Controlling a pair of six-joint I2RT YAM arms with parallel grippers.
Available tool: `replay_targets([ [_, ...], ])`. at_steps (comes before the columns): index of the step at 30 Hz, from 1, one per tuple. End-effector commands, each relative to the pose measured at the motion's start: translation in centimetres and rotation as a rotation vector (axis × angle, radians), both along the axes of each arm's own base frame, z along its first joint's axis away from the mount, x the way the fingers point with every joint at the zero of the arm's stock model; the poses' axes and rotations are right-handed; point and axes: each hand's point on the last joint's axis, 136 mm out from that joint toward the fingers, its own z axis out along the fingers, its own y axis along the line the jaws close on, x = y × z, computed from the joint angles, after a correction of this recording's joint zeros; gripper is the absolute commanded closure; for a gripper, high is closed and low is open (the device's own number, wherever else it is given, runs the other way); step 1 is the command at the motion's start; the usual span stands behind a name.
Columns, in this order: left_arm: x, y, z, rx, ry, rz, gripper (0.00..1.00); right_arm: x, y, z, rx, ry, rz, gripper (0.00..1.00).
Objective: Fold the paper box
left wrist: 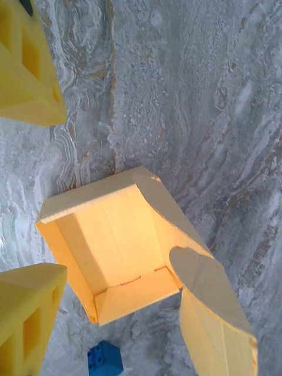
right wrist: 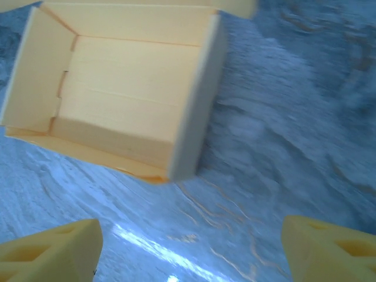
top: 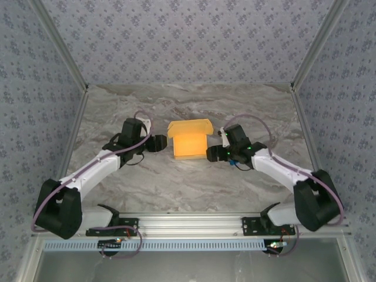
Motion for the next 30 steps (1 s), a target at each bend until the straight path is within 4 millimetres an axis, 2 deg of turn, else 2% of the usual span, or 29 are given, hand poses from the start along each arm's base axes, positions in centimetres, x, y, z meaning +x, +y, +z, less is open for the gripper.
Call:
replay_targets([
  [1,0.2,-0.7,1.8,-0.071,-0.047,-0.009,0.37,-1.5,-5.2,-1.7,-0.105,0.094,-0.146,0.15],
  [4,0.4,-0.9,1.8,-0.074,-0.05,-0.013,0.37,-1.0,-6.7,-2.2,-0.147,0.123,-0.189,0.15],
  [9,0.4,-1.1,1.6,-0.074,-0.042,-0.022,0.37,0.0,-6.2,-3.3,-0.185,0.188,-0.159,0.15],
  [16,0.4,-1.0,1.5,-0.065,-0.043,-0.025,0.37,-0.1,-4.5,-4.6,-0.225,0.246,-0.079,0.18],
  [24,0.4,-1.1,1.8,-0.063,-0.046,-0.031,0.37,-0.3,-3.6,-4.9,-0.268,0.266,-0.019,0.28],
  [30,0.3,-1.1,1.7,-0.063,-0.041,-0.036,0.37,0.2,-3.2,-4.9,-0.29,0.264,-0.002,0.4],
])
